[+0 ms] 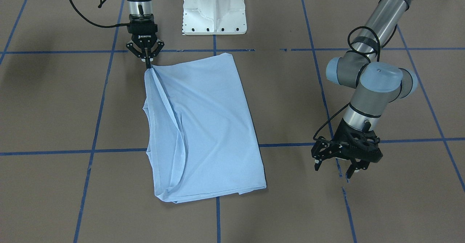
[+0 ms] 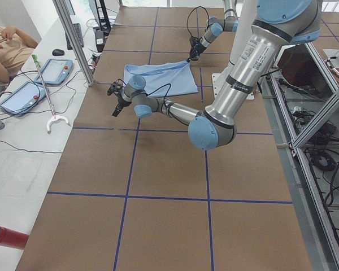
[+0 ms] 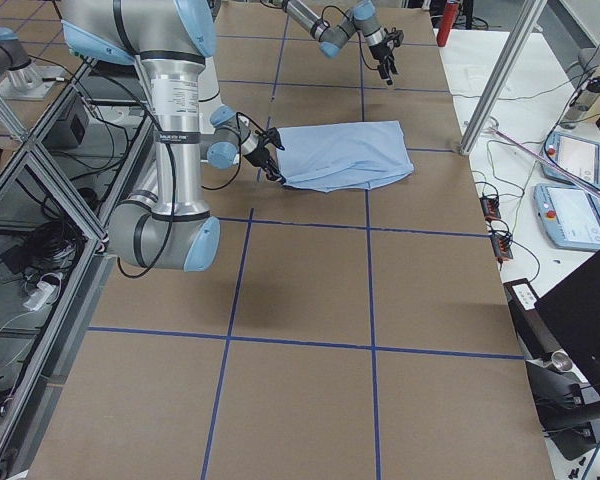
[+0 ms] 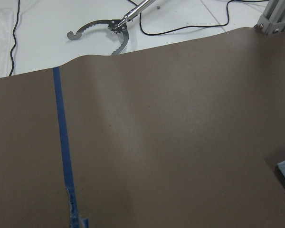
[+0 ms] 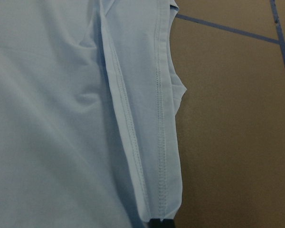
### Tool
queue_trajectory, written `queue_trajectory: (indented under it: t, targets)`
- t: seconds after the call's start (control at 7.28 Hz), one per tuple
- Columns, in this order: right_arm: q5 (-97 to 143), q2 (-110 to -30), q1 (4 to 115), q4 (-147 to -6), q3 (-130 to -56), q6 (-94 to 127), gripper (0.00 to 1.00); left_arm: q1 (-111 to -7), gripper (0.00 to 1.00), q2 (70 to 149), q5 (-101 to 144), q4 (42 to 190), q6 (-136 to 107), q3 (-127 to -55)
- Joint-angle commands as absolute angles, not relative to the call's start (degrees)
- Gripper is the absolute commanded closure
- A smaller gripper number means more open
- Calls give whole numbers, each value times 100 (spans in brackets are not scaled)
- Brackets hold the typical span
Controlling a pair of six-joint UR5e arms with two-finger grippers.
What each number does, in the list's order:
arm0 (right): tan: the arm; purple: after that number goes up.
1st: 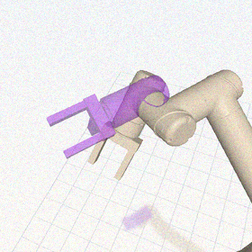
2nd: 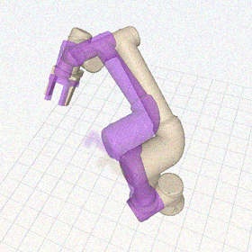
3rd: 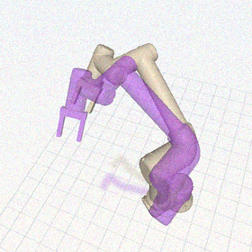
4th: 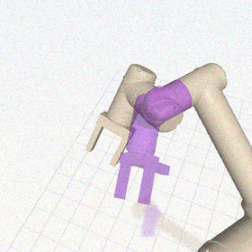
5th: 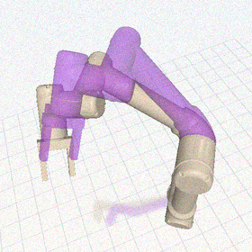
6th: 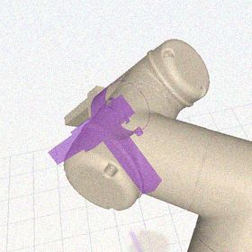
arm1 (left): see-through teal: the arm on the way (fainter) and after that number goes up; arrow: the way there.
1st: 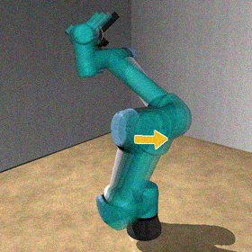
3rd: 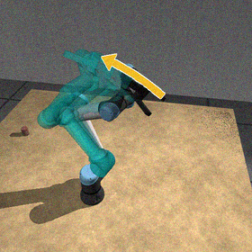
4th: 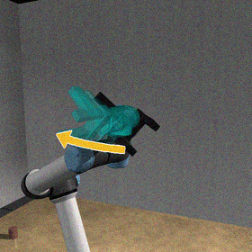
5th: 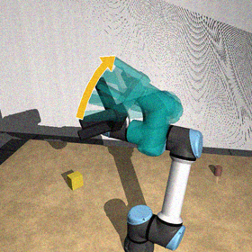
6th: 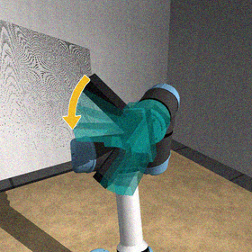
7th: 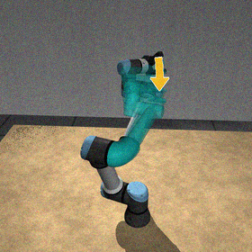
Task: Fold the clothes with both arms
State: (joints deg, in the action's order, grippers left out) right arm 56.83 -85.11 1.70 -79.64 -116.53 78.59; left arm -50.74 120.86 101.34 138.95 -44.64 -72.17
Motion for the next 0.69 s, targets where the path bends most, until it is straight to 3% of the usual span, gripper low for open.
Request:
queue_trajectory:
  t: [0.0, 0.27, 0.55]
  targets:
    - [5651, -8446, 123, -7954, -11557, 8262, 0, -5054, 0, 12085, 10142, 13896, -4474, -7216]
    - [6000, -8333, 428, -7945, -11891, 7677, 0, -5019, 0, 12085, 10134, 13896, -4474, -7216]
    - [6581, -7632, 1113, -7963, -11447, 6528, 0, -5019, 0, 12085, 10142, 13896, -4474, -7207]
